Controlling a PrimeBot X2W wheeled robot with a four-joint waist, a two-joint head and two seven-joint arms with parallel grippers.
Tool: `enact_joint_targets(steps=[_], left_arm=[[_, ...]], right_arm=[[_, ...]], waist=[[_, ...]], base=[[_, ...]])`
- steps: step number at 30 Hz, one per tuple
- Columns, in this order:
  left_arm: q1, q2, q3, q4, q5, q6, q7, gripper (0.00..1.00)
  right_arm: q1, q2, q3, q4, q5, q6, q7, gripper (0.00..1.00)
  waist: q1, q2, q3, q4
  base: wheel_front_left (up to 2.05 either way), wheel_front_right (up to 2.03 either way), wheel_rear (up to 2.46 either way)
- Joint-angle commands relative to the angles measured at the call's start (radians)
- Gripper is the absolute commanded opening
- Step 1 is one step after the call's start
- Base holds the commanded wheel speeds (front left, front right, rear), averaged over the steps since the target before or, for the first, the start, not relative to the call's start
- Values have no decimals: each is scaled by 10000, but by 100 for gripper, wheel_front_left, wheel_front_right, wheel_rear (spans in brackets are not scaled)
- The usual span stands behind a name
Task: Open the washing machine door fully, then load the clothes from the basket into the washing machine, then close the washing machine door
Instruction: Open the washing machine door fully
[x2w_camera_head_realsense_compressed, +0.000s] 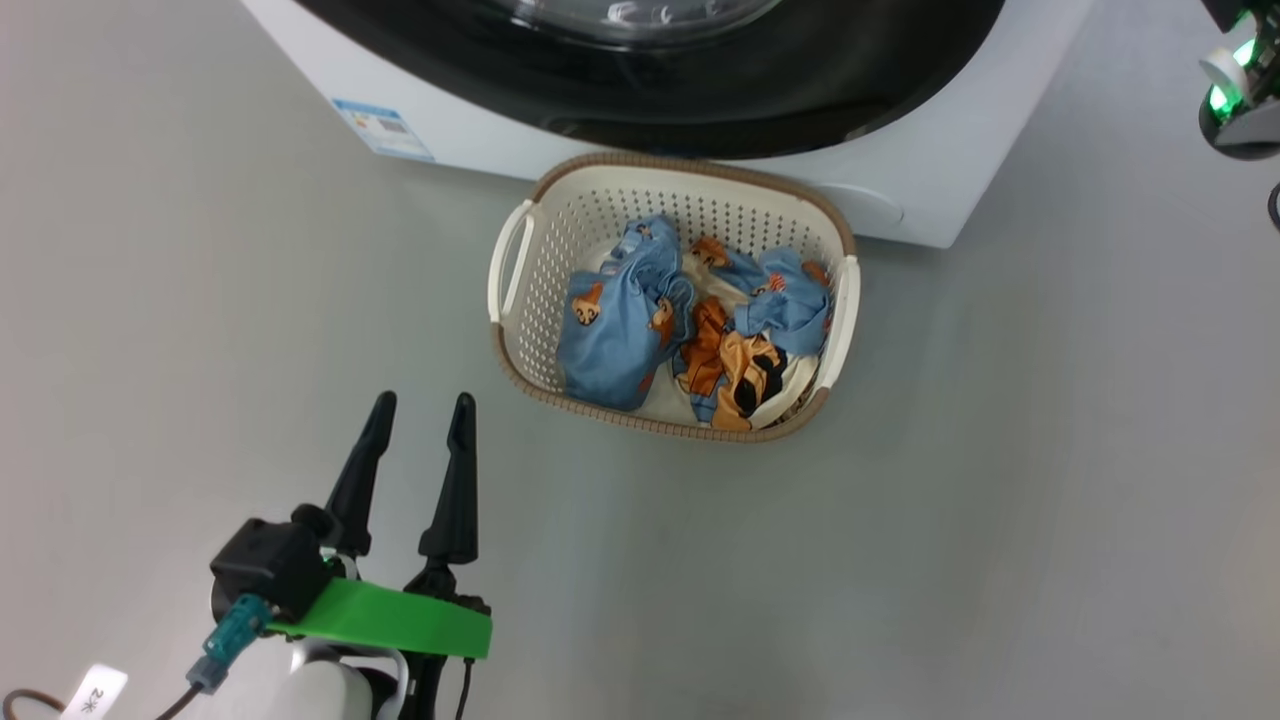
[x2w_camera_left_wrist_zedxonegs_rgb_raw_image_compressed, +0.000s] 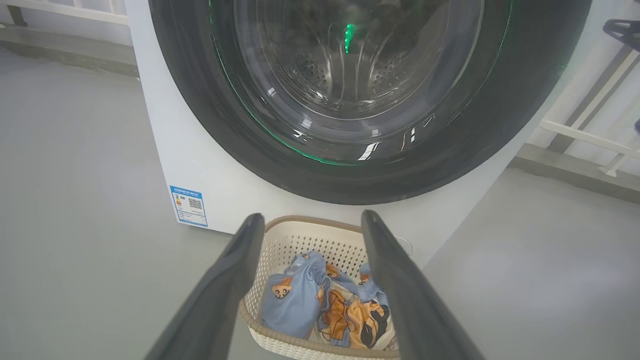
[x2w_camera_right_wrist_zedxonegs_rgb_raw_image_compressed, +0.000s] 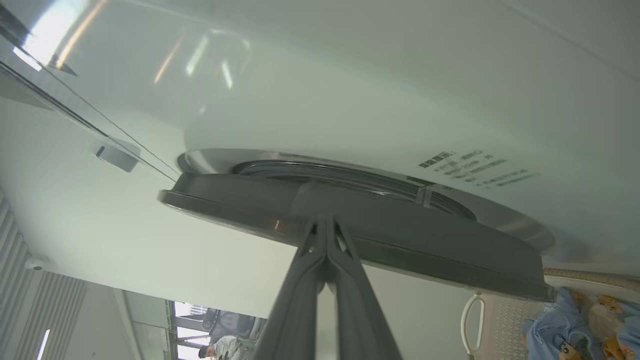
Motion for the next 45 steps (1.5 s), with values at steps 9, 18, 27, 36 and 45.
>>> enact_joint_targets(steps=[9, 18, 27, 36, 45], left_arm=[[-521, 124, 75, -343, -244, 26, -109, 100], [-691, 123, -34, -412, -371, 77, -109, 100], [-784, 123, -149, -436, -477, 128, -109, 100], [-603, 123, -86, -324, -416, 148, -109, 100], [-138, 123, 123, -236, -176, 128, -109, 100]], right_arm=[[-1257, 371, 246, 493, -393, 58, 655, 0], [-1701, 575, 190, 526, -673, 58, 805, 0], [-1698, 770, 285, 458, -924, 58, 1035, 0], [-959, 937, 481, 213, -1109, 58, 1224, 0], [-50, 1259, 638, -157, -1092, 58, 1438, 0]], waist=[[0, -1, 801, 288], [0, -1, 1126, 399], [0, -1, 1114, 421], [0, -1, 582, 371], [0, -1, -140, 228]], base=[[0, 0, 0], [0, 0, 0], [0, 0, 0], [0, 0, 0], [0, 0, 0]])
